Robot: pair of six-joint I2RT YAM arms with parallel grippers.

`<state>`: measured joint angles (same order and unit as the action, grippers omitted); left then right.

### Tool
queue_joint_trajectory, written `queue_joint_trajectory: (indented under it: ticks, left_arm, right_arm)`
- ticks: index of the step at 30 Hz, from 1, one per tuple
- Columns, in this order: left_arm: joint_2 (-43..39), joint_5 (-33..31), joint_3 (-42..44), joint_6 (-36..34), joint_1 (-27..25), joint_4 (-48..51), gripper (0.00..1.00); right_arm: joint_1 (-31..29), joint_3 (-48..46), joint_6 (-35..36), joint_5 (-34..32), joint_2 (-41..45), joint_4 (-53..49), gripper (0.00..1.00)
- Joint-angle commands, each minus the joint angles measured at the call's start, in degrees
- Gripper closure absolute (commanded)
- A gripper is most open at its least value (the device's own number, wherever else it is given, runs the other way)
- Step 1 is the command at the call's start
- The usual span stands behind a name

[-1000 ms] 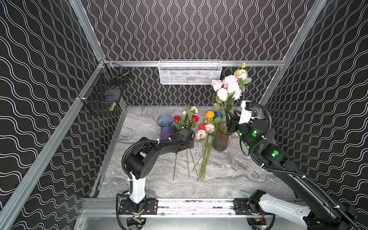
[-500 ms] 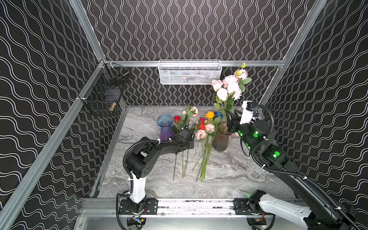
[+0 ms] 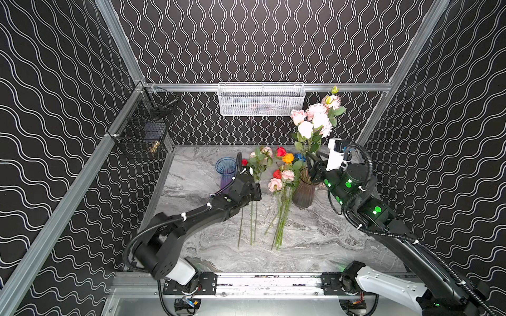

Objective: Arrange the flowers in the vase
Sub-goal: 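Lift the red rose with the left gripper toward the right gripper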

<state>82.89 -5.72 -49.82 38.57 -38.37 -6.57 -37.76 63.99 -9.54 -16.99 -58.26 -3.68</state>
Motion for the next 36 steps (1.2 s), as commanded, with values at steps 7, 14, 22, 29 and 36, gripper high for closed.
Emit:
queue_joint_trajectory:
  ticks: [7,14,22,29,36]
  left_arm:
    - [-18.1,-0.4,12.5,-1.5,0.0,-18.3,1.0]
    - [-22.4,4.1,23.9,-1.0,0.0,-48.3,1.0]
    - [-19.4,9.0,25.9,1.2,0.0,-58.9,1.0]
    - [-20.5,11.4,25.3,0.9,-0.1,-57.5,1.0]
    - [-19.8,12.2,25.9,1.8,0.0,-58.8,1.0]
  right_arm:
    - [-1.7,2.4,-3.9,18.5,-4.3,2.8,0.44]
    - [-5.3,3.3,-9.4,29.7,-10.9,6.6,0.39]
    - [-7.9,6.7,-11.9,32.0,-19.3,7.6,0.4]
    - [-8.5,9.3,-13.4,32.0,-24.6,8.2,0.48]
    - [-9.0,9.8,-14.3,32.2,-25.6,9.0,0.89]
